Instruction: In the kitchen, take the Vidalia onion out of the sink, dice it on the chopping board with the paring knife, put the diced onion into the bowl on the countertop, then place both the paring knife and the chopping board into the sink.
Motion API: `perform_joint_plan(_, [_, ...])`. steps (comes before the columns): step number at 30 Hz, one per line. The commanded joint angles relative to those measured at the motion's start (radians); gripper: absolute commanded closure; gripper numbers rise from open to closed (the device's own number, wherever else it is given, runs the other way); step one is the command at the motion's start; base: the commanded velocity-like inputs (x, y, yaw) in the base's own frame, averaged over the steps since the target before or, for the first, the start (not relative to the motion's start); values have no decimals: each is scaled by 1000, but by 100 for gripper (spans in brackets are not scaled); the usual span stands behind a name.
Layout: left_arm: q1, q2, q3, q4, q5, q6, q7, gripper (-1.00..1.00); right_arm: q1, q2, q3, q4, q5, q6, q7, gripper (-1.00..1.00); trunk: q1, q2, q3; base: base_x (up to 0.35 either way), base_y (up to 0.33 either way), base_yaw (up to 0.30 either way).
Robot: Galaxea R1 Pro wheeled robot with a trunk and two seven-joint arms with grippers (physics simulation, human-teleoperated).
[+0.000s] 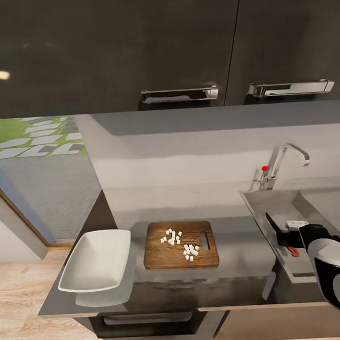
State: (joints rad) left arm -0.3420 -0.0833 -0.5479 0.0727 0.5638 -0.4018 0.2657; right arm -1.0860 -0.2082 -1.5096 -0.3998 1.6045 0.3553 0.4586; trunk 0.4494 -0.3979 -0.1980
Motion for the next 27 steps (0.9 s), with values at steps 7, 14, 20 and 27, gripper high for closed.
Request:
perform_joint_plan(7, [-2, -1, -6, 4, 1, -5, 3, -100, -2, 0, -6, 10, 6, 1, 0, 100, 1, -2, -2, 0, 0, 0])
perform_joint_plan(14, [0, -1, -6, 4, 1, -5, 3, -100, -2, -2, -6, 10, 6, 1, 0, 100, 1, -2, -2, 0, 0, 0])
perform_joint_plan(20, [0, -1, -6, 4, 1, -5, 3, -100, -2, -2, -6, 10, 6, -1, 0, -100, 1, -2, -2, 0, 0, 0])
perform_joint_plan(27, [0, -1, -6, 4, 1, -5, 3, -100, -2, -2, -6, 10, 6, -1, 1, -100, 1, -2, -2, 0, 0, 0])
